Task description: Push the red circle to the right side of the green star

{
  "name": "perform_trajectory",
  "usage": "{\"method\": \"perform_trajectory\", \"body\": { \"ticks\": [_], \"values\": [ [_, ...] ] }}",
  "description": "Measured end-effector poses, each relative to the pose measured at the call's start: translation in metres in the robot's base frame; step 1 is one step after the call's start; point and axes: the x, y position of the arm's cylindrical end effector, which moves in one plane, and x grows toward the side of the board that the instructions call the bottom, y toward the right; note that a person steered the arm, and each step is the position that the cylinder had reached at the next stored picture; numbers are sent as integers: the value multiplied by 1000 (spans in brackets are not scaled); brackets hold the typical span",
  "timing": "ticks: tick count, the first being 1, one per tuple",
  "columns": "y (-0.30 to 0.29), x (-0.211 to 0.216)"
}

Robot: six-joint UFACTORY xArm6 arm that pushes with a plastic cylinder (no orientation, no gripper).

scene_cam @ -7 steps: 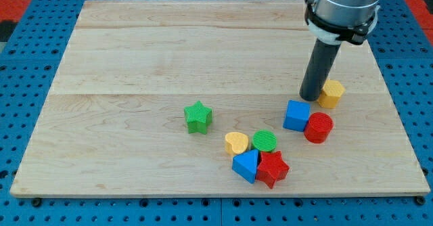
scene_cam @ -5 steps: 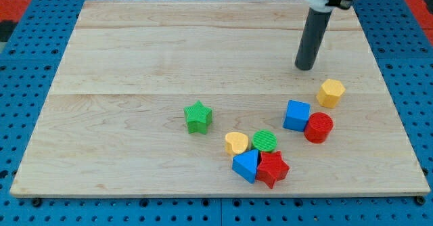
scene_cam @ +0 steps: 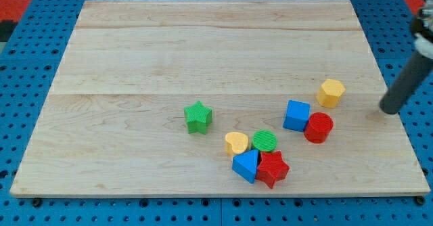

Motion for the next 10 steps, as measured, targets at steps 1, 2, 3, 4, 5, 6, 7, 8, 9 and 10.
{"method": "perform_trajectory", "body": {
  "ticks": [1, 2, 3, 4, 5, 6, 7, 8, 9, 10],
  "values": [
    [-35, 12],
    [-60, 15],
    [-91, 21],
    [-94, 33],
    [-109, 34],
    [-104, 48],
    [-98, 65],
    [-97, 70],
    [-101, 70],
    [-125, 70]
  ]
}}
